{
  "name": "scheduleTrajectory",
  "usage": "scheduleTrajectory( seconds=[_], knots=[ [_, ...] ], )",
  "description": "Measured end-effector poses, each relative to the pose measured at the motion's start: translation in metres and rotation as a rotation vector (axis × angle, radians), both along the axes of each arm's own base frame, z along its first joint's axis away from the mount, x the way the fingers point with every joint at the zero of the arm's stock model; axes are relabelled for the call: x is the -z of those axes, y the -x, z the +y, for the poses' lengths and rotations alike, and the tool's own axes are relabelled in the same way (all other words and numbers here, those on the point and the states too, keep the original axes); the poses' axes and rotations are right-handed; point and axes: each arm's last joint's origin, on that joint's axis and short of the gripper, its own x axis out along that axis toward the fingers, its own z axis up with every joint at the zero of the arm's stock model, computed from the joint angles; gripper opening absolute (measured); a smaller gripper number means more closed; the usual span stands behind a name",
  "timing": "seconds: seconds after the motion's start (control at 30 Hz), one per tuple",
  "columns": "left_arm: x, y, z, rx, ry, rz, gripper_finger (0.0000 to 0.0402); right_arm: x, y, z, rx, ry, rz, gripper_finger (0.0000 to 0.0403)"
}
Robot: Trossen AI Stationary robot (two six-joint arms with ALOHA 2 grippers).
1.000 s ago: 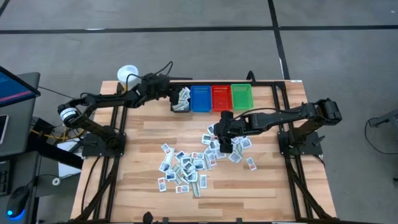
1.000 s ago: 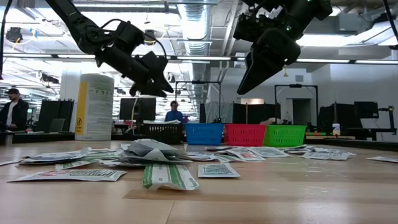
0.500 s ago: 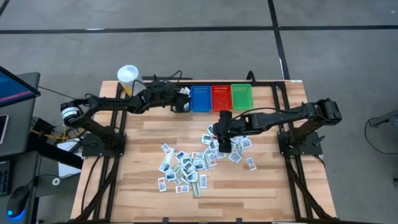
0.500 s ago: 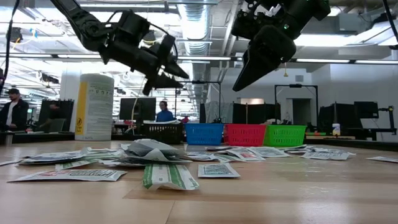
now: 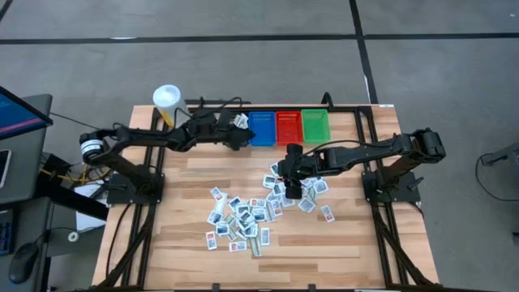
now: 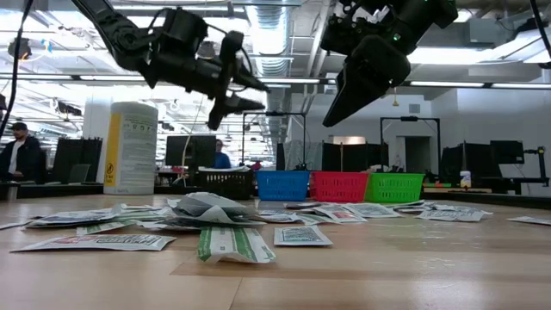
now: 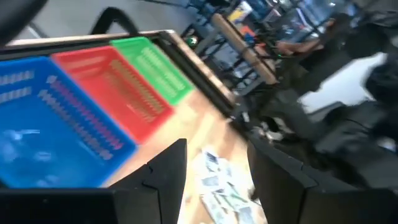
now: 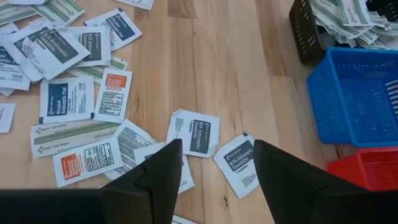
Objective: Pick & Place First Aid Supplies
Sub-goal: Put the green bandage pack in the black bin
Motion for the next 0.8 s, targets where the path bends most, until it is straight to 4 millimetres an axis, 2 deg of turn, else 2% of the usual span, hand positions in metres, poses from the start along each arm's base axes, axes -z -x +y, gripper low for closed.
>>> scheduleTrajectory(
  seconds=[0.17,0.4,0.57,0.8],
  knots=[
    [-0.019,0.001,-0.023,0.108,-0.072,-0.061,0.0170,0.000,0.000,0.000,0.005,-0.006,-0.001,0.0195],
    [-0.048,0.006,-0.068,0.271,-0.162,-0.163,0.0169,-0.001,-0.001,0.008,0.040,-0.059,-0.028,0.0197],
    [-0.065,0.017,-0.101,0.388,-0.226,-0.220,0.0165,0.000,0.001,0.024,0.076,-0.182,-0.035,0.0194],
    [-0.077,0.033,-0.143,0.549,-0.220,-0.258,0.0163,0.005,0.009,0.055,0.118,-0.326,0.017,0.0191]
  ],
)
